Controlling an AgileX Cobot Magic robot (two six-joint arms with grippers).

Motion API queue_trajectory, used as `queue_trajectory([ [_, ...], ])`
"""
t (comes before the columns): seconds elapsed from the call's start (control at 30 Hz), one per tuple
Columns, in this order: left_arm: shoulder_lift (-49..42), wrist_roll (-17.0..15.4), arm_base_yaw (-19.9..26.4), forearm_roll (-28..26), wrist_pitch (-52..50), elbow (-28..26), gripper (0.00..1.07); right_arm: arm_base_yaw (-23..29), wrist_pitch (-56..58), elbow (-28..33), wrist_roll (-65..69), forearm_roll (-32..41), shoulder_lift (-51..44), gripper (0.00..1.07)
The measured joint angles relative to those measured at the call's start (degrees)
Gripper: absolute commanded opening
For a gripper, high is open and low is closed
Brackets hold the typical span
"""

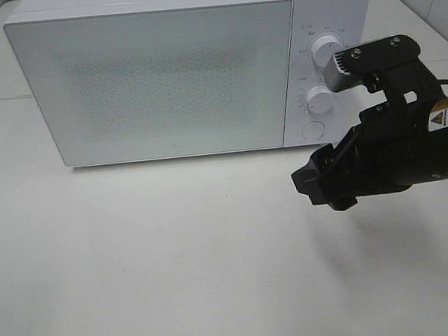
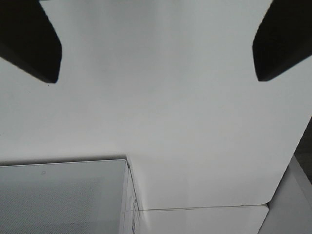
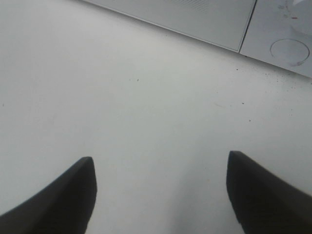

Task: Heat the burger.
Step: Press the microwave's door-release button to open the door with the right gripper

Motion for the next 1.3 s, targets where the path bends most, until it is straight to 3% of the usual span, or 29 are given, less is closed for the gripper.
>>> queue_trajectory([
  [0.27, 0.0, 0.0, 0.0, 0.0, 0.0, 0.0, 1.01, 0.0, 15.36, -2.58, 0.0, -7.96, -7.68, 0.77],
  [0.67, 0.0, 0.0, 0.0, 0.0, 0.0, 0.0, 1.01, 0.0, 29.62, -2.69, 0.63, -8.02, -22.8, 0.76],
  [1.07, 0.0, 0.0, 0.0, 0.0, 0.0, 0.0, 1.01, -0.29, 35.47, -1.38, 4.87, -11.0, -36.15, 0.76],
  [1.3, 0.0, 0.0, 0.0, 0.0, 0.0, 0.0, 1.01, -8.31, 40.16, 1.38, 7.73, -12.03, -43.54, 0.76],
])
